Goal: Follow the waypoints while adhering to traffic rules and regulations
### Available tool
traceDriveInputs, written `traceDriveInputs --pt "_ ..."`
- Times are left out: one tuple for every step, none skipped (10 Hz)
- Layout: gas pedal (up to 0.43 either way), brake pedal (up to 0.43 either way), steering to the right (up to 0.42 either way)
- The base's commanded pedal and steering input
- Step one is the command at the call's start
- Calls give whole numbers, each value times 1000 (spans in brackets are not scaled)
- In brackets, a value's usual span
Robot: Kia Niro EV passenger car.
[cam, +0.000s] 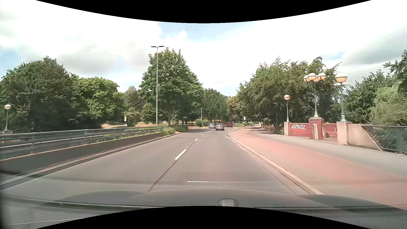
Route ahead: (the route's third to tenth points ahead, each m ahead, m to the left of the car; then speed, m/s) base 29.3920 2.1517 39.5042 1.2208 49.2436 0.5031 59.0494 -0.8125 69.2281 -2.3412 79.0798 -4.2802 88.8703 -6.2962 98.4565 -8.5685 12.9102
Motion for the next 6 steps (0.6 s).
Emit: traceDriveInputs --pt "157 18 -1" --pt "157 18 -1" --pt "157 18 -1" --pt "157 18 -1" --pt "150 18 1" --pt "150 12 1"
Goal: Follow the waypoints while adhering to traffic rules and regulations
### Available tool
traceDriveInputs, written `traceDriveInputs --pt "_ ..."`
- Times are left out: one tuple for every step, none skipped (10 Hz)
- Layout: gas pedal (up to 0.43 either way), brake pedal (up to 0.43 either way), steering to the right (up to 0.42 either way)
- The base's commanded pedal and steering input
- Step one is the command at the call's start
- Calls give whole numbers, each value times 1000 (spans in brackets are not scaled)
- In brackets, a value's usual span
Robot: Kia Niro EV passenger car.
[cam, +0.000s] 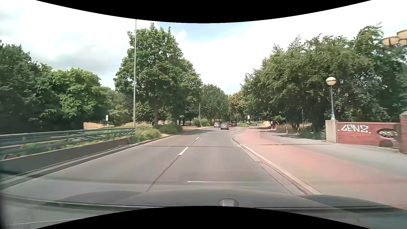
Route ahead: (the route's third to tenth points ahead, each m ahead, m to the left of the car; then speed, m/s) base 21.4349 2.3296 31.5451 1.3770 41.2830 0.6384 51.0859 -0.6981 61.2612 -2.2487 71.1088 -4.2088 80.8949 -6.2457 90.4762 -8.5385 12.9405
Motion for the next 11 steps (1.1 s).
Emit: traceDriveInputs --pt "138 18 1" --pt "130 12 1" --pt "130 18 1" --pt "130 18 2" --pt "130 18 2" --pt "150 18 2" --pt "150 18 2" --pt "150 18 3" --pt "150 18 4" --pt "150 18 4" --pt "150 18 8"
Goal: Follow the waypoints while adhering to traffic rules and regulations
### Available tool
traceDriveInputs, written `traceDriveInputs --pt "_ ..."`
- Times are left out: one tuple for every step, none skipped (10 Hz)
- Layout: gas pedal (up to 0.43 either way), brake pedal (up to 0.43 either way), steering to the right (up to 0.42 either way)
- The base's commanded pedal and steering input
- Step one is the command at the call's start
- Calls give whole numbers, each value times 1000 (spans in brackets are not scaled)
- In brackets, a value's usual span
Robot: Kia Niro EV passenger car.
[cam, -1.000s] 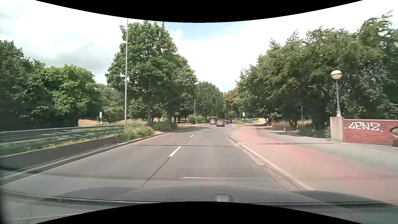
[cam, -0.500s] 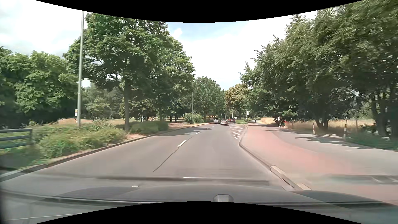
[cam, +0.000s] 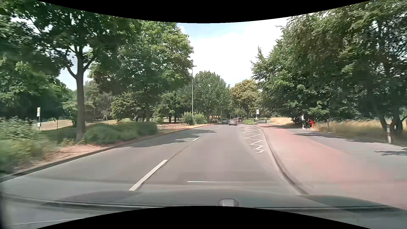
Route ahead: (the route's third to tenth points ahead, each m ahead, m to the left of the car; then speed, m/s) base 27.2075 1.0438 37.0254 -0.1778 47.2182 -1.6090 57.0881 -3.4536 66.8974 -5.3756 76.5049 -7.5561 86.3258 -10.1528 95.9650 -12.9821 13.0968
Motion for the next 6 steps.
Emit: traceDriveInputs --pt "150 18 12" --pt "150 18 15" --pt "150 18 15" --pt "150 18 15" --pt "138 18 15" --pt "138 18 16"
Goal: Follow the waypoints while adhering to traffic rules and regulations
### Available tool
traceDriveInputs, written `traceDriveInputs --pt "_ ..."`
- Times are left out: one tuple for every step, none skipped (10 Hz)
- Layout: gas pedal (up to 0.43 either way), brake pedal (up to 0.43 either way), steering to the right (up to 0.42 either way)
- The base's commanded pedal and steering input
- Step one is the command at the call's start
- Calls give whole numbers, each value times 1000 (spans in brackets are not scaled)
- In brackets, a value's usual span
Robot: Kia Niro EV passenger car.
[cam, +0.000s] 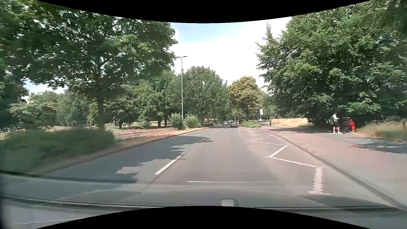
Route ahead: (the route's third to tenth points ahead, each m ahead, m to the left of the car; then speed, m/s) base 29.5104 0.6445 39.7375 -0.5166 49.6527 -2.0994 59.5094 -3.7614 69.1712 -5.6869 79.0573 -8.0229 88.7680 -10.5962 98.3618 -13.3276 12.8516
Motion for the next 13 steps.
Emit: traceDriveInputs --pt "138 18 17" --pt "138 18 19" --pt "138 18 22" --pt "138 18 23" --pt "138 18 23" --pt "138 18 23" --pt "138 18 23" --pt "138 18 23" --pt "138 18 23" --pt "138 18 22" --pt "138 18 22" --pt "138 18 21" --pt "138 18 20"
